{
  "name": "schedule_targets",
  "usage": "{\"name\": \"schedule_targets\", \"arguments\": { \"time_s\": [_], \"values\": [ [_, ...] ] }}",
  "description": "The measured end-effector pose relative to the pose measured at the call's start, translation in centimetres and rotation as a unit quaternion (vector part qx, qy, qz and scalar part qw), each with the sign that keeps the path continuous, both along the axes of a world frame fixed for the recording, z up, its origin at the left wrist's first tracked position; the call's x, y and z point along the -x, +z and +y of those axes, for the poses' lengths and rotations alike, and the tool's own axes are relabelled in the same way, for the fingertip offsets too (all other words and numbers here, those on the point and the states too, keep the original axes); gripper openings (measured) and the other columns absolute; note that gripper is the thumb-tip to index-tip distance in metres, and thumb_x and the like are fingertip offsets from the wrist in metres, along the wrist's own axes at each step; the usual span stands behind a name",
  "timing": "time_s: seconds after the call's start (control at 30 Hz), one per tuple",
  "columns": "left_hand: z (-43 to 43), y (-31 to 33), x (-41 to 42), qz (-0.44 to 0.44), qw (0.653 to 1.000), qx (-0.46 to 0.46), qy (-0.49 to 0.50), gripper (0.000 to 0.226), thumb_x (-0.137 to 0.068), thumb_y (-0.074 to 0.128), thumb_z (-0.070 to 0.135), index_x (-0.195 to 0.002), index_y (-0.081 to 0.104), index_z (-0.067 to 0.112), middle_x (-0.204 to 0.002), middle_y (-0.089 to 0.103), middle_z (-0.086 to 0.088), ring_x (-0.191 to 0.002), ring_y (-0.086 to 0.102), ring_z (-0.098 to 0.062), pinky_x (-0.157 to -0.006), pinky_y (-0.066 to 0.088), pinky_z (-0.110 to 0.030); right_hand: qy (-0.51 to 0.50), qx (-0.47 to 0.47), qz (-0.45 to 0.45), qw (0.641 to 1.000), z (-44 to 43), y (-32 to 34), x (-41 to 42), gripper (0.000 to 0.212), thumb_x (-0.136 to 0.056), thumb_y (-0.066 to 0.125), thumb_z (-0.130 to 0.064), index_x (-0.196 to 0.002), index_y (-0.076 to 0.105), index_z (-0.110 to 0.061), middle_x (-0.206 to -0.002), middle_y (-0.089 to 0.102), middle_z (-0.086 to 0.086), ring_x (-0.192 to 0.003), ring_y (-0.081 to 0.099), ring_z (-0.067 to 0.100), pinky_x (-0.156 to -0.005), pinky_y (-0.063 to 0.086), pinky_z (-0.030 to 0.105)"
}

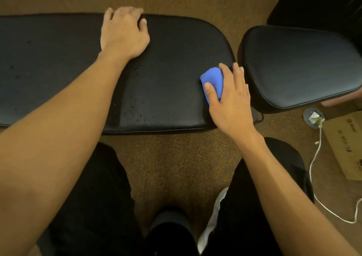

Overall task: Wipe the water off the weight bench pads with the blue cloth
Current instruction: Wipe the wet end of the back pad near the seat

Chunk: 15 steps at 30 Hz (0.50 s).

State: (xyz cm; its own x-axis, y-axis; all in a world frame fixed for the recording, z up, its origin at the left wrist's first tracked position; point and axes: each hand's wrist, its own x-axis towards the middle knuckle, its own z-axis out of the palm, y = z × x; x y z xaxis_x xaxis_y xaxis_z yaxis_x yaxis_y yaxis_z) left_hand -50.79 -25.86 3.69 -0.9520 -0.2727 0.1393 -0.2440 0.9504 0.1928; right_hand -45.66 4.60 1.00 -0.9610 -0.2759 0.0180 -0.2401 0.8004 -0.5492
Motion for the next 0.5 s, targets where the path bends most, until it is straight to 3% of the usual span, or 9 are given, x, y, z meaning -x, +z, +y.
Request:
{"name": "schedule_targets", "arguments": {
  "time_s": [0.2, 0.4, 0.5],
  "values": [
    [2.7, 0.7, -4.5, -0.068, 0.998, -0.001, 0.017, 0.063, -0.115, 0.023, 0.043, -0.173, 0.017, 0.017, -0.181, 0.005, -0.008, -0.167, -0.001, -0.024, -0.135, -0.003, -0.05, -0.005, -0.051, -0.015, 0.999, -0.5, 0.9, -1.4, 0.064, -0.112, 0.036, -0.048, -0.166, 0.022, -0.018, -0.176, 0.006, 0.014, -0.163, -0.004, 0.033, -0.13, 0.012, 0.057],
    [5.5, 1.1, -11.6, -0.069, 0.997, 0.0, 0.029, 0.063, -0.115, 0.022, 0.044, -0.172, 0.02, 0.018, -0.181, 0.006, -0.006, -0.167, 0.0, -0.022, -0.135, 0.0, -0.049, 0.017, -0.022, -0.042, 0.999, -0.2, 1.6, -5.0, 0.062, -0.112, 0.041, -0.04, -0.166, 0.021, -0.018, -0.177, -0.001, 0.009, -0.163, -0.002, 0.03, -0.132, 0.008, 0.053],
    [5.3, 1.5, -14.4, -0.074, 0.996, -0.008, 0.044, 0.064, -0.114, 0.023, 0.046, -0.172, 0.021, 0.019, -0.181, 0.007, -0.006, -0.167, 0.0, -0.022, -0.135, 0.0, -0.048, -0.073, 0.044, -0.114, 0.99, -0.6, 2.6, -6.7, 0.071, -0.11, 0.049, -0.039, -0.168, 0.013, -0.018, -0.175, -0.011, 0.011, -0.163, 0.002, 0.034, -0.13, 0.022, 0.05]
  ]
}}
